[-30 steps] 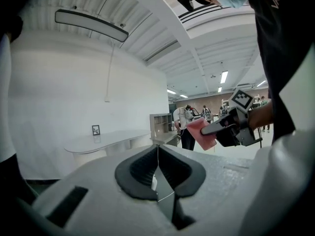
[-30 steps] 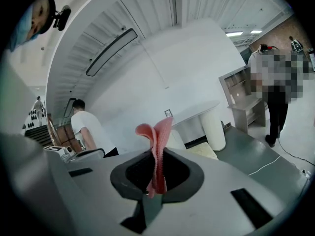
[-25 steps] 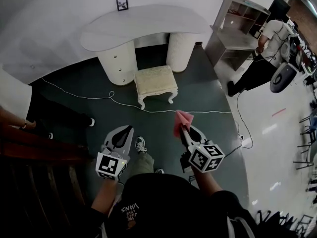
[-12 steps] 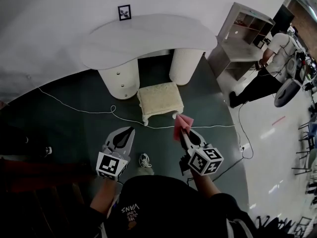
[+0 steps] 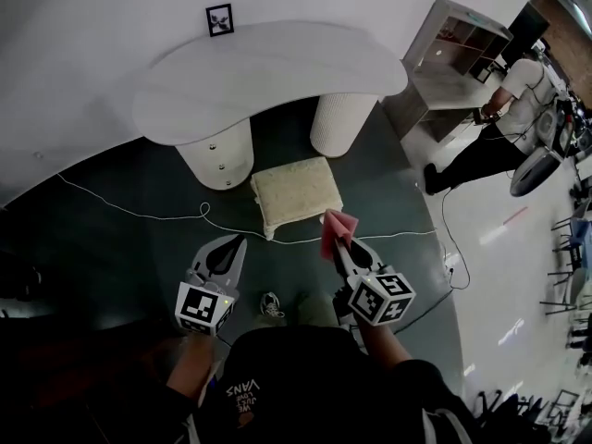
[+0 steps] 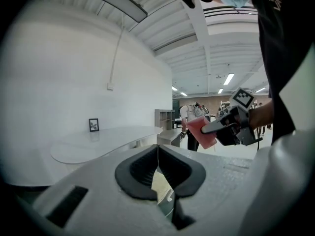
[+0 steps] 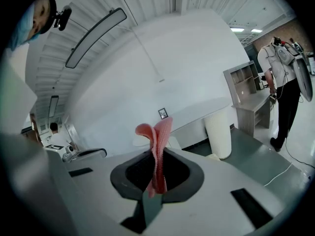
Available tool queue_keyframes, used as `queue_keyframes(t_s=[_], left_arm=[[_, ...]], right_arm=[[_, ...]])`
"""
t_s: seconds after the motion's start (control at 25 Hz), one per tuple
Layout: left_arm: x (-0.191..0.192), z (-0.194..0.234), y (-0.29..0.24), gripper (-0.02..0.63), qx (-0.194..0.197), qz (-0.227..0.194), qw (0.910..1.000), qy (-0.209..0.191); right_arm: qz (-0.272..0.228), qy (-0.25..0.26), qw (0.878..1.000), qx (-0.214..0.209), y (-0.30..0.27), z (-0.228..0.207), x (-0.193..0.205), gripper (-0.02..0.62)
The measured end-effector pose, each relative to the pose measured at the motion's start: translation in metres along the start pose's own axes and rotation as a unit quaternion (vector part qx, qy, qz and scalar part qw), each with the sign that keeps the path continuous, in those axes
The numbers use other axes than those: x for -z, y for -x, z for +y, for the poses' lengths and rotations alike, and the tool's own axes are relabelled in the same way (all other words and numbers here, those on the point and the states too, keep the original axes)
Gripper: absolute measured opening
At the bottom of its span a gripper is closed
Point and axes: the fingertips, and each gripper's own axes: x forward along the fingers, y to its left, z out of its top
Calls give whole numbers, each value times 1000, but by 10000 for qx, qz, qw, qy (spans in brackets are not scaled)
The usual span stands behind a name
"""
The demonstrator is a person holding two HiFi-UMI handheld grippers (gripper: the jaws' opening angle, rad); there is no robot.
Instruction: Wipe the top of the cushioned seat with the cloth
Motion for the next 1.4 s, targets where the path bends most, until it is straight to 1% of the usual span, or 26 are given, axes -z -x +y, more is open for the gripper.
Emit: queue_keyframes(t_s=[0.08,0.2,0.36,0.44,0.56,0.64,0.76,0.92,1.08,1.24,1.4], left_arm=[[6,3,-11,18,-52,82,10000,14],[11,12,-26,18,-238,158,9996,83],[10,37,-45,18,-747,177,9965,322],[6,46,-57,18,-953,224,9945,368],[-1,57,-79,18,-1158,218,9921,428],[0,62,-90,18,-1259,193,9902,576],[10,67,-101,18,-1442,299,9859,799],[26,74,-109,18,-1686,567,9778,1112],[52,87,-108,18,-1873,788,9707,1284],[68,99,-110,18,-2089,811,9639,1437],[87,109,-120,18,-2178,803,9609,1509]], right_arm=[[46,-18,10000,23,-8,-14,-3,26],[138,-8,9999,-28,-27,-35,-9,26],[329,126,9988,-330,-72,-51,-25,26],[500,252,9971,-512,-96,-58,-33,26],[665,368,9946,-701,-133,-70,-46,26],[772,414,9930,-790,-156,-78,-50,26],[1042,457,9896,-879,-190,-92,-47,26],[1434,494,9837,-970,-236,-108,-33,26],[1736,541,9778,-1041,-283,-112,0,26],[2053,724,9695,-1127,-326,-114,39,26],[2343,862,9607,-1212,-367,-119,80,26]])
